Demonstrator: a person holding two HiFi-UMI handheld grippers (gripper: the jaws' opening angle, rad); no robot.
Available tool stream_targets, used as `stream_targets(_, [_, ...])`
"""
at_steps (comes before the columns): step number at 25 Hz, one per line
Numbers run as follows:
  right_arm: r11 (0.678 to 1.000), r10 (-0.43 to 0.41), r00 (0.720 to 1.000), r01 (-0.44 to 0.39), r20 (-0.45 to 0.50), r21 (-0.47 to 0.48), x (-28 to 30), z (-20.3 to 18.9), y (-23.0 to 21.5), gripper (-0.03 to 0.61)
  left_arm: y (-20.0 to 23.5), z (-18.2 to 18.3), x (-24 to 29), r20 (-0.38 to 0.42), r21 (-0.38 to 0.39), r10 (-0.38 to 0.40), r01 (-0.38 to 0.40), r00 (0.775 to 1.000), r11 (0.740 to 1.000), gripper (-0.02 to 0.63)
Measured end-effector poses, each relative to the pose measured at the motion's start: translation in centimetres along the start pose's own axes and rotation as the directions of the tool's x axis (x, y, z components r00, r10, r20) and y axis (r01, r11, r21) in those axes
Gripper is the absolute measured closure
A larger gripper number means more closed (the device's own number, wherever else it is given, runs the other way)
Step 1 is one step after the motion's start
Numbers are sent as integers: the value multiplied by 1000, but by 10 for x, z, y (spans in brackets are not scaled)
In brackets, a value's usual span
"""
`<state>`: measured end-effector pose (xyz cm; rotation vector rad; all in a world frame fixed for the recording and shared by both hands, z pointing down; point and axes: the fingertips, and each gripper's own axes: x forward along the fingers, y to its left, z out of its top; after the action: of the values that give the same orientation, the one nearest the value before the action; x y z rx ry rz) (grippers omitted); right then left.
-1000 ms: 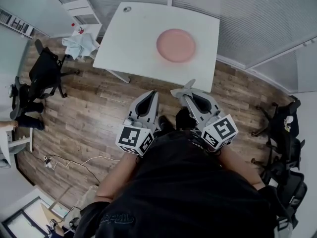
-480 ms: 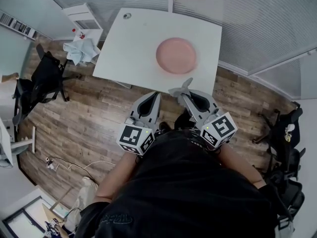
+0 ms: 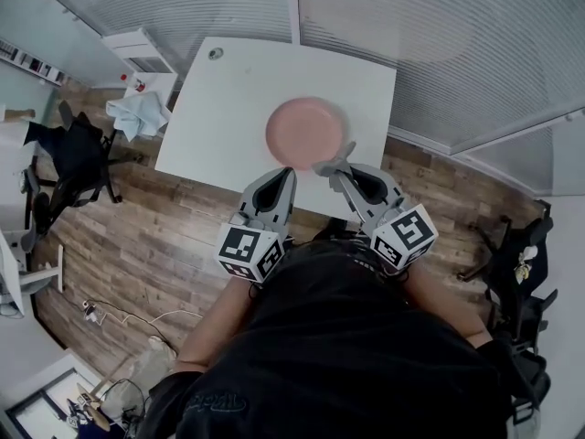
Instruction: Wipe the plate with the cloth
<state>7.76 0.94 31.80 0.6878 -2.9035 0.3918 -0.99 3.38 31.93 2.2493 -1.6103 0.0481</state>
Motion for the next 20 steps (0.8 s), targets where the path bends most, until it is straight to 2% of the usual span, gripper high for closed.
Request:
stream_targets(4, [1000,3,1000,-3,-8,-1,-3,4,-33,540,0,6,31,8,2,24,-24,1000,1000,598])
stream_targets(8, [1000,-15,1000,16,-24,18,-4,0,-60,540,-1,10,50,35,-30,46,-45,998,999,598])
stream_targets(13, [998,-41,998,43,-38,45,1,-6,-77,540,2,12,67,26,-19,22,-22,999,1000,598])
stream_targets(20, [989,-99,993,106,-66,99,33,-12,-91,540,40,13,90,-30,-37,-22,21,999,999,597])
